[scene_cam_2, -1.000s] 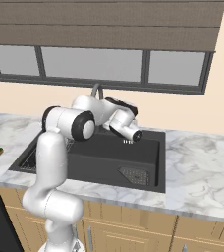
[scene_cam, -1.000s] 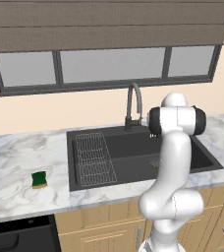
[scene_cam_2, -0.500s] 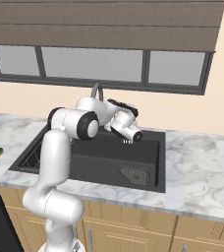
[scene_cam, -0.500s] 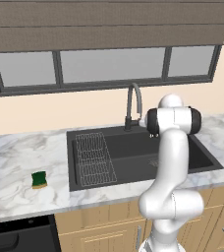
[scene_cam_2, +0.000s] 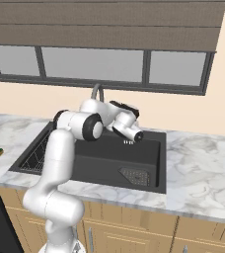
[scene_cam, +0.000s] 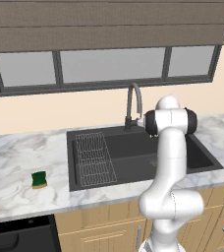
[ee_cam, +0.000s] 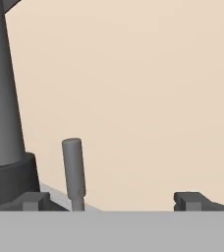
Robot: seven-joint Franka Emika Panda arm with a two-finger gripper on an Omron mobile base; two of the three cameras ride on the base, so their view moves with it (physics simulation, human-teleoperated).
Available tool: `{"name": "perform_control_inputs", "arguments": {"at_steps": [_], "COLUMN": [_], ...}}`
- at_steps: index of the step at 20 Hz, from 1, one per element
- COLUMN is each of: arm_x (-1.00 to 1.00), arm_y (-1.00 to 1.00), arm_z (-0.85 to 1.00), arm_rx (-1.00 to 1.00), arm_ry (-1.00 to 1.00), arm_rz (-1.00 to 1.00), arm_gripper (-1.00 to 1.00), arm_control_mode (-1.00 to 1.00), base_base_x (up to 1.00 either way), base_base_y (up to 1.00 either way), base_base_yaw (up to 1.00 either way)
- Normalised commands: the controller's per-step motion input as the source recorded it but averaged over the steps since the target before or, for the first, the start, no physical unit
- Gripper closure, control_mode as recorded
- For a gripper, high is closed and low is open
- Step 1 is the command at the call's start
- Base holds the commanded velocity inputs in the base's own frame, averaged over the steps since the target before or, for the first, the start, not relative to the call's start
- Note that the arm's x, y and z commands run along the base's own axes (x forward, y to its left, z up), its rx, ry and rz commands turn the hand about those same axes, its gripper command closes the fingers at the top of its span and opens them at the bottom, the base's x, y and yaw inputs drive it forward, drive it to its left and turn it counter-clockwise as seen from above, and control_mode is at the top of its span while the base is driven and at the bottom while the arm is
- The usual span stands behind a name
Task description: Soak the sponge with water for a few seconds and then drop it inside the sink.
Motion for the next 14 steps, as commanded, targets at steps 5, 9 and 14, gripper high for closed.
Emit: {"name": "perform_control_inputs", "arguments": {"at_steps": [5, 9, 14], "arm_x": [0.18, 0.16, 0.20], "arm_y": [0.00, 0.00, 0.00], "arm_z": [-0.03, -0.08, -0.10], "arm_rx": [0.00, 0.00, 0.00], "arm_ry": [0.00, 0.00, 0.00], "arm_rz": [0.00, 0.00, 0.00], "arm_gripper": [-1.00, -1.00, -1.00], "arm_control_mode": [-1.00, -1.00, -1.00], "base_base_x": [0.00, 0.00, 0.00], "base_base_y": [0.00, 0.00, 0.00], "base_base_yaw": [0.00, 0.00, 0.00]}}
